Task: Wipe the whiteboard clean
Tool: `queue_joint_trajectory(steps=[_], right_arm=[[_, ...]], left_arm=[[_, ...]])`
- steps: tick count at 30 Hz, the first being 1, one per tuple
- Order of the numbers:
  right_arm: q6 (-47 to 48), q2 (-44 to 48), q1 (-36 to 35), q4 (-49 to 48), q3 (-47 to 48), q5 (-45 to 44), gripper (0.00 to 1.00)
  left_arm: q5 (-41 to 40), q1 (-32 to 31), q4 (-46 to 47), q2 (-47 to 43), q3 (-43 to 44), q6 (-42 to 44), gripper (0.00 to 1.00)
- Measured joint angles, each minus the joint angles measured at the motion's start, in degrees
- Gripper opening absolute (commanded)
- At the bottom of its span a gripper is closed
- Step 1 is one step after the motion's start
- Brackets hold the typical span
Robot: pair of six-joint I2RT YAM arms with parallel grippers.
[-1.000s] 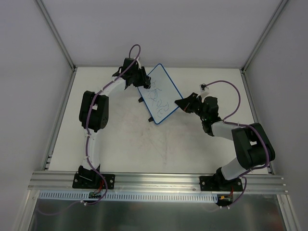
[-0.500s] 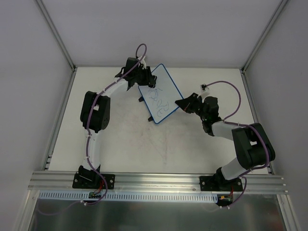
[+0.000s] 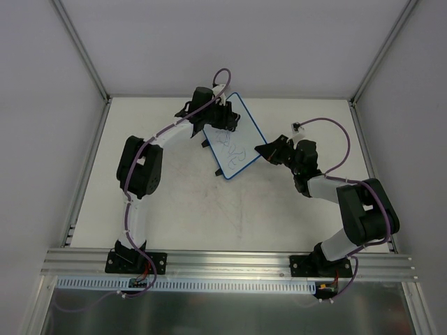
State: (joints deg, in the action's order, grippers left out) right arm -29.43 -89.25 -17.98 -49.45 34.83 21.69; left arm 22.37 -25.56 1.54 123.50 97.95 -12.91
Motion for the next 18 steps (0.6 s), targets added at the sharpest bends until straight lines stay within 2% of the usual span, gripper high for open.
queue_joint_trajectory(steps=[6,12,18], right_arm=[[0.5,0.0,0.0,0.0,0.0,0.1,0.0],[1.5,0.0,-0.3,-0.9,0.0,0.5,0.0],[3.0,0.0,-0.7,-1.3,0.3,1.1,0.0]], left_arm=[[-0.3,-1.0,0.8,-1.9,-2.3,0.1,0.0],[0.8,-0.1,0.8,-4.5,-6.5,-3.7,0.0],[1.0,5.0,-2.1,-10.2,-18.0,-8.6,0.0]])
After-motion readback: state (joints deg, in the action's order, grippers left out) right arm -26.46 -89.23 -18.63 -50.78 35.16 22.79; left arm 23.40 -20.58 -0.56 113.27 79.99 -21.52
